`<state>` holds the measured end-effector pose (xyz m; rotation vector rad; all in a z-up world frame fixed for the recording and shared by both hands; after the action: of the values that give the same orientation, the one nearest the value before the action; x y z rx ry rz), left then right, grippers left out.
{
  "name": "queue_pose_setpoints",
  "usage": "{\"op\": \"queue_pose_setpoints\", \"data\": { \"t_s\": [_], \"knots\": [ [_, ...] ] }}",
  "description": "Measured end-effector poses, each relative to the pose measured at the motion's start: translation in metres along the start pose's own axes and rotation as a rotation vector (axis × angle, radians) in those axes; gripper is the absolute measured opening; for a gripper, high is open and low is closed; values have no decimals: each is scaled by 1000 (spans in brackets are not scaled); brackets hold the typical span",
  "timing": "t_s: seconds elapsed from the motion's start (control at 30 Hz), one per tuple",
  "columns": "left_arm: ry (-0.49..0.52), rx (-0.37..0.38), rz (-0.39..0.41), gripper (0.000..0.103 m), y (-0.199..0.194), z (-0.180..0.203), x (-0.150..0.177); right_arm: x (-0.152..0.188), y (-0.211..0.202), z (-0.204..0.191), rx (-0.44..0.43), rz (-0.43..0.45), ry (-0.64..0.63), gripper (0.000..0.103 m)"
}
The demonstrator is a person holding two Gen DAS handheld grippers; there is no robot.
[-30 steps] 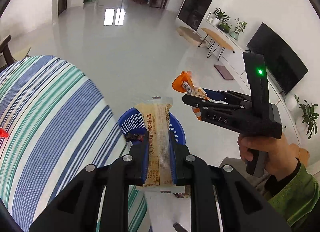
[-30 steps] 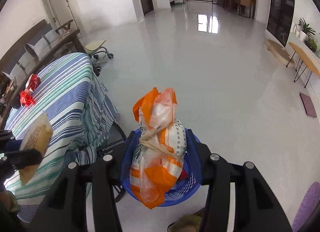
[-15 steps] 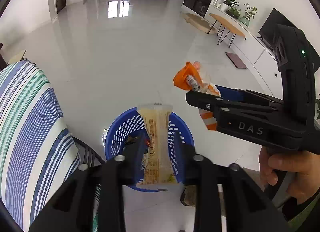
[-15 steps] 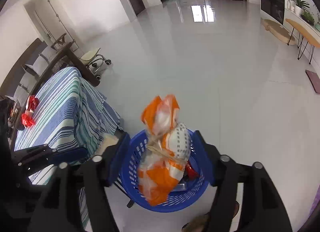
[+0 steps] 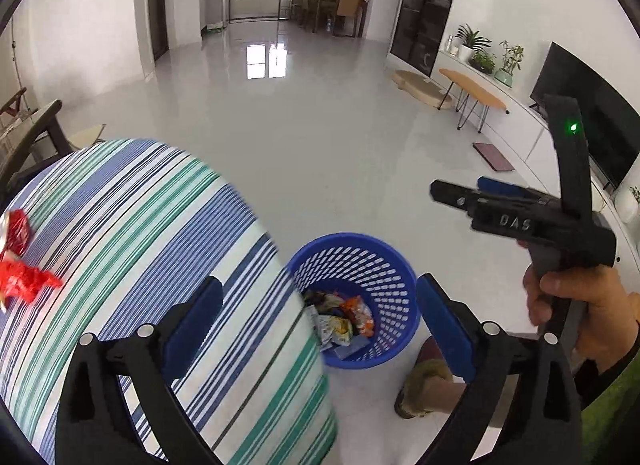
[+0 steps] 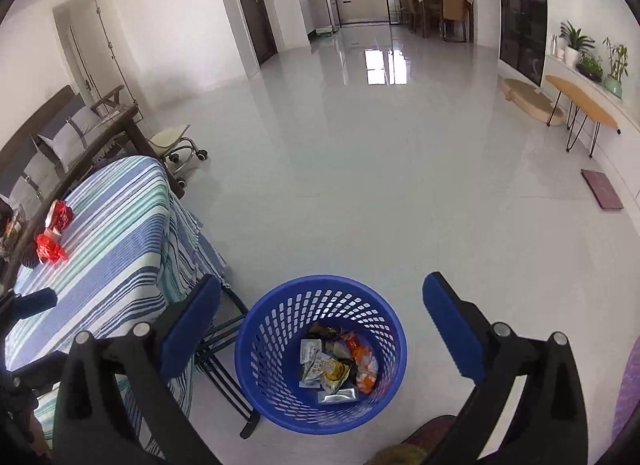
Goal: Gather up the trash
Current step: 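Open both tools over the blue wastebasket to drop the packet and bag, then move the right tool to the red plastic bag and grasp it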
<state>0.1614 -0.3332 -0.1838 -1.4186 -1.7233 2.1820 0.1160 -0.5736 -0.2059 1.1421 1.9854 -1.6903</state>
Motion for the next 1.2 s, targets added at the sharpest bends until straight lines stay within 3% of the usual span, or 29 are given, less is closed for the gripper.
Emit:
{"op": "queue_pose_setpoints", "data": {
  "t_s": [0.23,0.33,0.5,0.73,0.97,1.2],
  "knots": [
    [-99,-141,-84,96,-24,-105,85,34,-1,-96,-50,-1,-246,98],
    [-131,-187,-91,96,-40,-151,107,56,2,-146,-126,-43,-303,98],
    [-167,-262,-101,96,-57,-218,130,87,12,-241,-256,-122,-397,98],
    [-245,-330,-103,96,-69,-303,155,110,45,-340,-329,-218,-534,98],
    [-303,-392,-132,96,-67,-367,174,123,77,-372,-312,-285,-576,98],
    [-334,-375,-107,99,-62,-387,175,116,86,-375,-341,-308,-616,98]
  ]
}}
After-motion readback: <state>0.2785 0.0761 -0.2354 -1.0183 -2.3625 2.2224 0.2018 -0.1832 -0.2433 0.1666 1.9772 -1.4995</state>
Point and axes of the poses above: each gripper's, at about its wrist camera, not at the fingertips, and y roughly the way its jaws point, z to its right, x to its underside, the point moved 9 cm from there along y, roughly the way its jaws point, and after that the axes turned 8 degrees about -x, right-handed, at the moved point
